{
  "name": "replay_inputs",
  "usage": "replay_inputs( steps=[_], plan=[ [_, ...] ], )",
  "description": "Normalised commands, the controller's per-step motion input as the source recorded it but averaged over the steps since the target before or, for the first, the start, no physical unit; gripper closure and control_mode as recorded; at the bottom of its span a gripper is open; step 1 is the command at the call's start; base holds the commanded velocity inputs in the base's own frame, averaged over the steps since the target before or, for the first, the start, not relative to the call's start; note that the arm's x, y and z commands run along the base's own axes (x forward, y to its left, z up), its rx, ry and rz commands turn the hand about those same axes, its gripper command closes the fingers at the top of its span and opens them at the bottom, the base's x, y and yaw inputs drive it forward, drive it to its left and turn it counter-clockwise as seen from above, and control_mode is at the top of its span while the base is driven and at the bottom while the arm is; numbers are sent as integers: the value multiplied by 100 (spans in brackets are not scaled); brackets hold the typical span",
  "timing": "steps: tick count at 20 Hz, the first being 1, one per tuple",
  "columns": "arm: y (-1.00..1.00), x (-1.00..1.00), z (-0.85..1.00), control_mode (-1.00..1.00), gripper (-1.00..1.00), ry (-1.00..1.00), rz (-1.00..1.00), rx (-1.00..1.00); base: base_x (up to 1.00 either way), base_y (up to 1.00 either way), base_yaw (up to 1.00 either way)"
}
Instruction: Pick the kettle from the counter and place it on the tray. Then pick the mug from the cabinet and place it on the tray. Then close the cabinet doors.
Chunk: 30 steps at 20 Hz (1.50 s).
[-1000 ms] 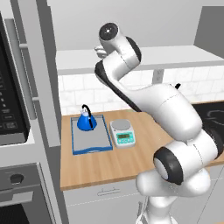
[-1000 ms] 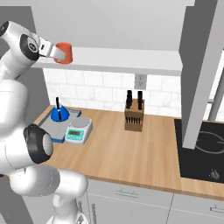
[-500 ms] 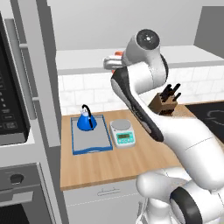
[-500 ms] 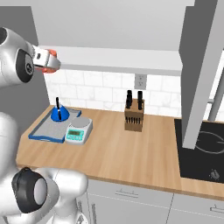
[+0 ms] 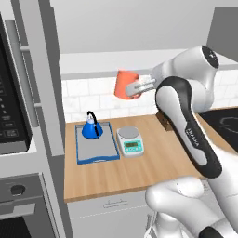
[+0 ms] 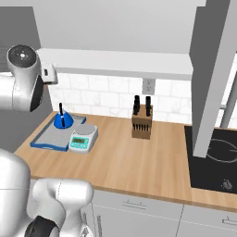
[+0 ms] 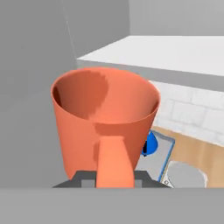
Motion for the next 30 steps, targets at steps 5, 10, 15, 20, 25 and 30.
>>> replay_inputs(
  steps=[5,10,15,20,25,30],
  plan=[
    [17,-72,-43,-100,100,14,47,-3,0,0,0],
    [31,-30,-84,-100,100,14,5,-19,0,0,0],
    [27,3,-92,-100,100,3,-10,-3,0,0,0],
    [2,26,-83,-100,100,5,-1,-1,0,0,0],
    [-5,81,-51,-100,100,5,0,-5,0,0,0],
    [-5,89,-32,-100,100,11,0,-3,0,0,0]
  ],
)
